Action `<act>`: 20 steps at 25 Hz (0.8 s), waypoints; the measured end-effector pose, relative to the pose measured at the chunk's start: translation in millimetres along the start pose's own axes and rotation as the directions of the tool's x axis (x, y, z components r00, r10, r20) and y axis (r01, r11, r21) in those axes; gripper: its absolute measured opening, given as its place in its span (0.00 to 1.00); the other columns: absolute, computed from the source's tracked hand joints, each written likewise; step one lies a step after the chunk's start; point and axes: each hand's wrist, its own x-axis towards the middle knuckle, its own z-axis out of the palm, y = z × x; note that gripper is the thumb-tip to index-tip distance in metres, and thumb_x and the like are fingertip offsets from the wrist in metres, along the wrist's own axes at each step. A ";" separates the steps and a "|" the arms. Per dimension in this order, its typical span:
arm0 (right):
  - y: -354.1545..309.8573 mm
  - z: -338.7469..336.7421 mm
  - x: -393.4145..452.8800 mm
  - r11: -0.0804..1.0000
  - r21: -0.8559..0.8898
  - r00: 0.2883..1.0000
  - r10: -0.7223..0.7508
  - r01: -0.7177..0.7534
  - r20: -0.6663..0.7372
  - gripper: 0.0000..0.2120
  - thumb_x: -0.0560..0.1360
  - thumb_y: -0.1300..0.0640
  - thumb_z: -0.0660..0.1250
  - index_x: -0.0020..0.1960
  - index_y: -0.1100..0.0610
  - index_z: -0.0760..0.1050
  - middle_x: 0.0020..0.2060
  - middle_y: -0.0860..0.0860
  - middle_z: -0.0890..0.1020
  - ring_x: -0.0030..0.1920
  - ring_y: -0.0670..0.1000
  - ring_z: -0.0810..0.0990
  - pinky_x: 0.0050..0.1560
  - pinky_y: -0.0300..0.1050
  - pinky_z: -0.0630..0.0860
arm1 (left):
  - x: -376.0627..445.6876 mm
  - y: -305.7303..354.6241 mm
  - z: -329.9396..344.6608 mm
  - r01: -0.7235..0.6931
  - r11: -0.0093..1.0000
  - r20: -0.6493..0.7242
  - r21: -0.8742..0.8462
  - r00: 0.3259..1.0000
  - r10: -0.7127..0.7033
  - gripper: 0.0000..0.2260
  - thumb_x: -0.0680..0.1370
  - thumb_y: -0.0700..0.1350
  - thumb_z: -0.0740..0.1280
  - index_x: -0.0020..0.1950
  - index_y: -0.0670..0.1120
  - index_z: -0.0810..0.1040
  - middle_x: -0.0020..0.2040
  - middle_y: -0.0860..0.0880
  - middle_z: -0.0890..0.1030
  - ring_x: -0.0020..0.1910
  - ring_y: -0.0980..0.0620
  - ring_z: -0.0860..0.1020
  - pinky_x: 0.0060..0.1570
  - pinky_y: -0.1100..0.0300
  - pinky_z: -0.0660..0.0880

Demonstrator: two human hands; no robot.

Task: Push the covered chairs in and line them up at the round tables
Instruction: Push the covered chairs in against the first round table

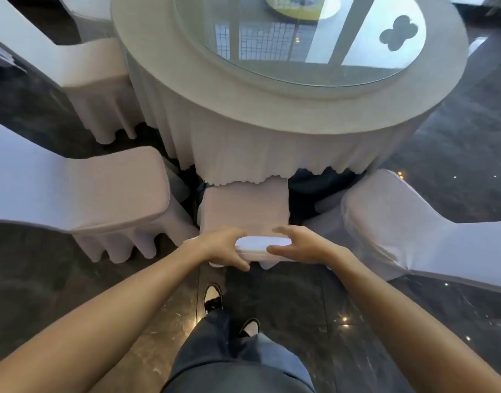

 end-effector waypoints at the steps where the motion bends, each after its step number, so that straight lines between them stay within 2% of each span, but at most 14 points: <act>1: 2.7 4.7 -1.4 0.999 0.049 0.999 0.011 -0.013 0.043 0.36 0.71 0.35 0.67 0.74 0.50 0.67 0.69 0.48 0.73 0.64 0.49 0.73 0.64 0.45 0.70 | 1.0 -2.4 5.9 0.004 1.000 -0.003 0.015 1.000 -0.003 0.32 0.70 0.55 0.75 0.72 0.52 0.70 0.66 0.52 0.76 0.62 0.49 0.75 0.58 0.56 0.73; 2: 4.4 7.6 -2.8 0.998 0.061 0.996 0.012 -0.017 0.086 0.36 0.69 0.36 0.69 0.73 0.48 0.68 0.67 0.46 0.74 0.62 0.48 0.74 0.63 0.45 0.71 | 2.8 -5.1 11.6 0.016 0.999 -0.023 0.045 1.000 -0.015 0.30 0.71 0.51 0.75 0.71 0.53 0.72 0.65 0.52 0.77 0.61 0.48 0.76 0.58 0.54 0.74; 4: 12.9 21.8 -2.1 1.000 -0.021 0.997 -0.015 0.016 0.081 0.32 0.67 0.43 0.71 0.70 0.45 0.71 0.64 0.45 0.76 0.59 0.47 0.75 0.61 0.46 0.73 | 7.4 -15.8 31.3 0.068 0.993 -0.109 0.093 0.992 -0.058 0.29 0.73 0.44 0.72 0.72 0.55 0.71 0.67 0.51 0.77 0.62 0.47 0.76 0.61 0.50 0.73; 6: 21.6 32.7 5.0 0.988 -0.149 0.999 -0.044 0.043 -0.003 0.29 0.69 0.51 0.68 0.70 0.45 0.70 0.64 0.46 0.77 0.61 0.50 0.75 0.60 0.50 0.74 | 14.5 -20.7 43.1 0.123 0.985 -0.213 0.122 0.972 -0.095 0.28 0.75 0.40 0.69 0.74 0.56 0.70 0.68 0.50 0.77 0.64 0.46 0.75 0.64 0.48 0.71; 8: 25.2 36.4 11.1 0.972 -0.234 0.994 -0.024 -0.002 -0.108 0.26 0.72 0.54 0.66 0.69 0.45 0.70 0.65 0.46 0.77 0.62 0.53 0.76 0.59 0.51 0.74 | 20.0 -23.4 45.8 0.125 0.980 -0.283 0.152 0.956 -0.078 0.27 0.76 0.40 0.68 0.73 0.56 0.71 0.67 0.50 0.77 0.64 0.46 0.75 0.65 0.48 0.70; 13: 28.1 38.2 28.5 0.946 -0.323 0.973 -0.035 -0.041 -0.227 0.21 0.69 0.59 0.64 0.60 0.46 0.77 0.56 0.45 0.82 0.57 0.52 0.79 0.51 0.48 0.74 | 38.5 -34.6 39.8 0.098 0.988 -0.271 0.117 0.961 -0.063 0.26 0.76 0.38 0.67 0.73 0.56 0.72 0.68 0.51 0.77 0.67 0.48 0.74 0.66 0.52 0.70; 20: 29.1 -28.6 98.6 0.946 -0.295 0.936 0.022 -0.133 -0.352 0.16 0.66 0.57 0.65 0.53 0.49 0.81 0.48 0.48 0.85 0.50 0.54 0.82 0.46 0.47 0.75 | 109.8 -32.5 -40.2 0.070 0.985 -0.287 0.158 0.958 -0.021 0.29 0.75 0.36 0.66 0.74 0.56 0.71 0.67 0.48 0.78 0.65 0.45 0.76 0.64 0.52 0.70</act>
